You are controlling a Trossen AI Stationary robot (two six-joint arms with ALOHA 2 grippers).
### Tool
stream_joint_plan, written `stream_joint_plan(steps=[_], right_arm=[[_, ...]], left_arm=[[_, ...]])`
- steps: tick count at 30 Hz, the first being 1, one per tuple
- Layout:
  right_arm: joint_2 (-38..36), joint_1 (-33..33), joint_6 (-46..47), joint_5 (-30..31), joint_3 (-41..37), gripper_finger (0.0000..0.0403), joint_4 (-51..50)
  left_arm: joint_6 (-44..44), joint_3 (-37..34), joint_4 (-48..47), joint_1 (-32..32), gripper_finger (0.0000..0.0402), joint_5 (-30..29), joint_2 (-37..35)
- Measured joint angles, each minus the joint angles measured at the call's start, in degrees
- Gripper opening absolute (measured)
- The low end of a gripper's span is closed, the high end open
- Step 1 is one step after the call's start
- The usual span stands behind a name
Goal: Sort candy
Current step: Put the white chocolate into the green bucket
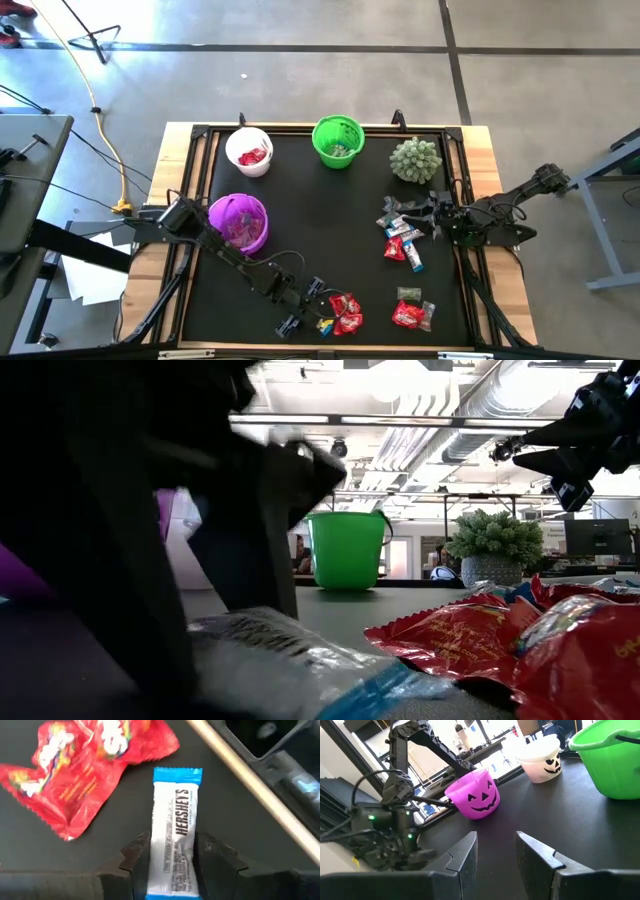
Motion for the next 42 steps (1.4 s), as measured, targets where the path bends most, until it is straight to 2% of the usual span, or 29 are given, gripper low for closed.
stream_joint_plan(steps=[8, 11, 21, 28, 32, 38, 42], right_arm=[[-0.02, 0.02, 0.0, 0.0, -0.02, 0.0126, 0.0], [-0.01, 0.02, -0.01, 0.0, -0.02, 0.0126, 0.0], [0.0, 0.01, -0.01, 0.0, 0.0, 0.0126, -0.02], [-0.01, 0.02, -0.01, 0.0, -0.01, 0.0126, 0.0], [0.0, 0.02, -0.02, 0.0, -0.02, 0.0126, 0.0], [0.04, 0.02, -0.02, 0.0, -0.01, 0.0126, 0.0], [0.0, 0.01, 0.0, 0.02, 0.0, 0.0126, 0.0]], left_arm=[[-0.67, 0.11, 0.38, 1.07, 0.0142, 0.99, 1.07], [-3.35, 0.11, 0.4, 1.37, 0.0132, 1.4, 1.09], [-9.6, 0.11, 0.16, 1.55, 0.0015, 2.61, 0.98], [-13.56, 0.69, -1.9, 1.51, 0.0028, 2.96, 0.16], [-13.66, 3.16, -9.77, 1.67, 0.0031, 0.57, -4.31], [-13.71, 8.27, -24.25, 3.99, 0.0032, -1.14, -15.86], [-13.5, 10.8, -27.03, 5.53, 0.0032, -4.48, -24.32]])
